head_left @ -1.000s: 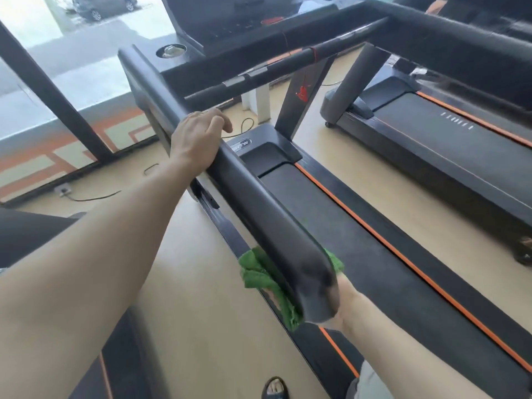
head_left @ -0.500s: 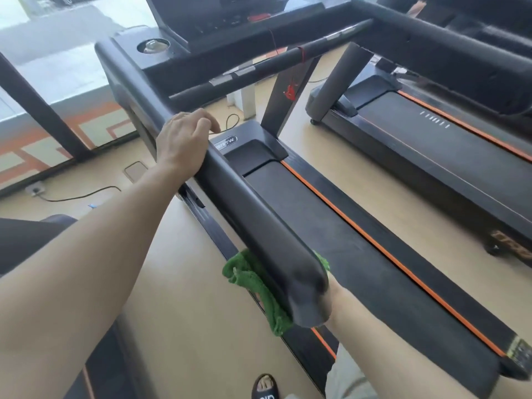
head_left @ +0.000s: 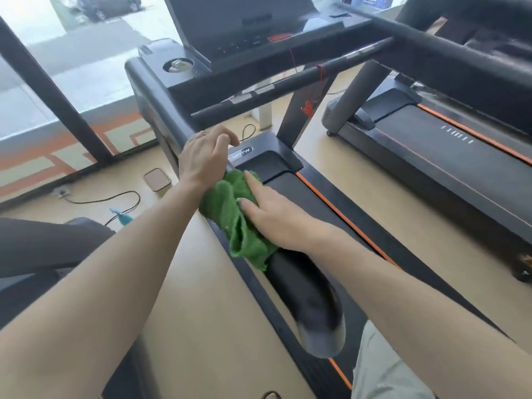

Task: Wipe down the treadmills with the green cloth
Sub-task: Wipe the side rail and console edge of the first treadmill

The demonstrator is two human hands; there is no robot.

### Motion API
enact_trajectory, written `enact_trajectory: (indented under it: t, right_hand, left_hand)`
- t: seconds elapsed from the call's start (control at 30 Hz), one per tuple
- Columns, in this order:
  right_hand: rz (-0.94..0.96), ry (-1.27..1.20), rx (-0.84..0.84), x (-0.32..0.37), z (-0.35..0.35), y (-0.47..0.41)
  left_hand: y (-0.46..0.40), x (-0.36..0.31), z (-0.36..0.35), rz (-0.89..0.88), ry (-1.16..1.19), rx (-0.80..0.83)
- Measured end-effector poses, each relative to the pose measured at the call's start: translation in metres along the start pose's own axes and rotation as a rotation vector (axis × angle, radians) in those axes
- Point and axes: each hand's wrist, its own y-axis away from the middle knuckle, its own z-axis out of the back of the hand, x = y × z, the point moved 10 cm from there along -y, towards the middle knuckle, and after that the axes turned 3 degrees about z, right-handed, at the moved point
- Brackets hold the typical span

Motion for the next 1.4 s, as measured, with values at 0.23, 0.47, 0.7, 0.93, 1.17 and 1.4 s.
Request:
enact_trajectory:
  t: [0.23, 0.47, 0.7, 0.93, 1.17, 1.4]
  right_hand:
    - [0.2, 0.437, 0.09, 0.005, -0.01, 0.083]
    - [0.08, -0.27, 0.178, -0.015, -0.015, -0.059]
    - [-0.182, -0.655, 0.332, -0.069, -0.051, -0.023]
    - [-0.406, -0.658, 0.363, -0.053, -0.052, -0.088]
    - [-0.037, -0.542, 0.281, -0.001, -0.008, -0.158]
    - [-0.376, -0.559, 0.272, -0.032, 0.001, -0.129]
  left_hand:
    - [0.004, 0.015, 0.01, 0.115, 0.15, -0.137]
    - [0.008, 0.047, 0.009, 0.445, 0.064, -0.22]
    - [0.012, 0.045, 0.006, 0.832, 0.051, -0.261]
    - [0.016, 0.046, 0.003, 0.843, 0.018, -0.137]
    - [0.015, 0.05, 0.008, 0.852, -0.038, -0.14]
    - [0.022, 0.049, 0.006, 0.857, 0.008, -0.168]
